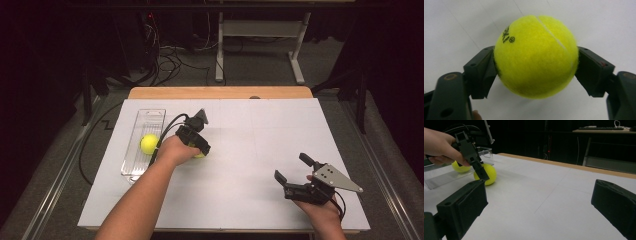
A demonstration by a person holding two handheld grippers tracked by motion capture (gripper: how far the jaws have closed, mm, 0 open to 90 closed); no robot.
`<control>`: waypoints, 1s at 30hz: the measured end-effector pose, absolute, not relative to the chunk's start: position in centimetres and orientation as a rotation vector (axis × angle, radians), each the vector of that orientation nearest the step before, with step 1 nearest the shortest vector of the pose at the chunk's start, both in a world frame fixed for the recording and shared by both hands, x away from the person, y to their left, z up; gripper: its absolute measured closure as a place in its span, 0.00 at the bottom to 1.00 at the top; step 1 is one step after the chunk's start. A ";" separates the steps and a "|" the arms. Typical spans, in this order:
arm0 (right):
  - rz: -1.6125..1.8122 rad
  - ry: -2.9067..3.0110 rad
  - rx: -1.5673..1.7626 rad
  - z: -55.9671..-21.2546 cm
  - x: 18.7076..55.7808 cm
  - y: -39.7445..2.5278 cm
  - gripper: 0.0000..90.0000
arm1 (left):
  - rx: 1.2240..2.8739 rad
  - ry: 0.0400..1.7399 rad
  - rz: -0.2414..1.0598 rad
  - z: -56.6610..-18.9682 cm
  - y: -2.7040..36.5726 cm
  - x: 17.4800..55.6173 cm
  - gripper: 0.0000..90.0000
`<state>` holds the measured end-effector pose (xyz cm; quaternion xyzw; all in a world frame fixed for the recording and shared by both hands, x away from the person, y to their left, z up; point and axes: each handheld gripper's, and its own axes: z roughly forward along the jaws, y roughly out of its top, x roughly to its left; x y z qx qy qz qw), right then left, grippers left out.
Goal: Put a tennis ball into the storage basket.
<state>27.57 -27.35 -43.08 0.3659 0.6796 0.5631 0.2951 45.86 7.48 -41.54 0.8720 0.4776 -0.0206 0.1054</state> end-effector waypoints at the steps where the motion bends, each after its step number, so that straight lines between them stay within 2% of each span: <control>1: 1.498 1.807 0.971 -43.1 27.6 -27.4 0.01 | 2.571 1.408 -0.062 -41.5 7.5 45.9 0.29; 30: 1.491 1.817 0.969 -43.2 27.7 -27.1 0.01 | 2.592 1.351 -0.075 -39.7 7.5 44.2 0.30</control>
